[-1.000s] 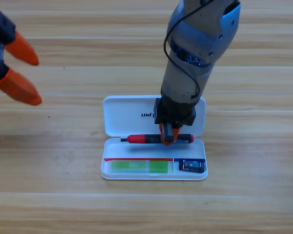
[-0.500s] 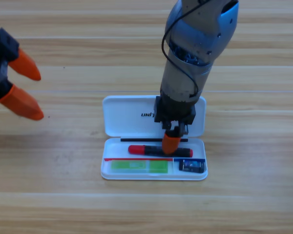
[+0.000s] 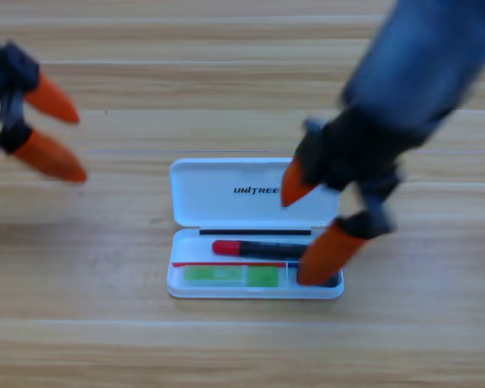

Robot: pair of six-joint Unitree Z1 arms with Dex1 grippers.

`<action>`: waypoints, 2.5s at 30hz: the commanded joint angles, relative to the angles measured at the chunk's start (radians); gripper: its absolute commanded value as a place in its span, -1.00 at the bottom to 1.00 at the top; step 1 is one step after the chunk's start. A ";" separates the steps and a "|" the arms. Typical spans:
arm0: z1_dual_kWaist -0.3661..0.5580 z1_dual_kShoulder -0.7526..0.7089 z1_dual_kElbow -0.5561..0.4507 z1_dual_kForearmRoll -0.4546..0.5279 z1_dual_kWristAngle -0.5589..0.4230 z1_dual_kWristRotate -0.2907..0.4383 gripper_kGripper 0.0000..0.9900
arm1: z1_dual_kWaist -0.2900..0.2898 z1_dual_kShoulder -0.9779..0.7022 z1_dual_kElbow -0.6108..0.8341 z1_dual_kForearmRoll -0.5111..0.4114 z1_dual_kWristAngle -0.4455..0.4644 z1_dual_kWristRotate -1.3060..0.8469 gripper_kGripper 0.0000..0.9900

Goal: Clean up eraser and pencils

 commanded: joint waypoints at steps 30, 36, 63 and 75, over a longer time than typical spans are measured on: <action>0.086 0.712 -0.145 -0.434 -0.396 0.003 -1.00 | -0.004 -0.484 0.187 -0.034 0.197 0.107 0.98; 0.055 0.714 -0.155 -0.374 -0.434 0.006 -1.00 | -0.004 -0.487 0.199 -0.035 0.225 0.107 0.98; -0.063 0.585 -0.093 -0.225 -0.414 0.121 -1.00 | -0.003 -0.470 0.217 -0.063 0.237 0.110 0.98; -0.091 0.559 0.041 -0.343 -0.350 0.130 -1.00 | -0.004 -0.455 0.217 -0.066 0.238 0.112 0.98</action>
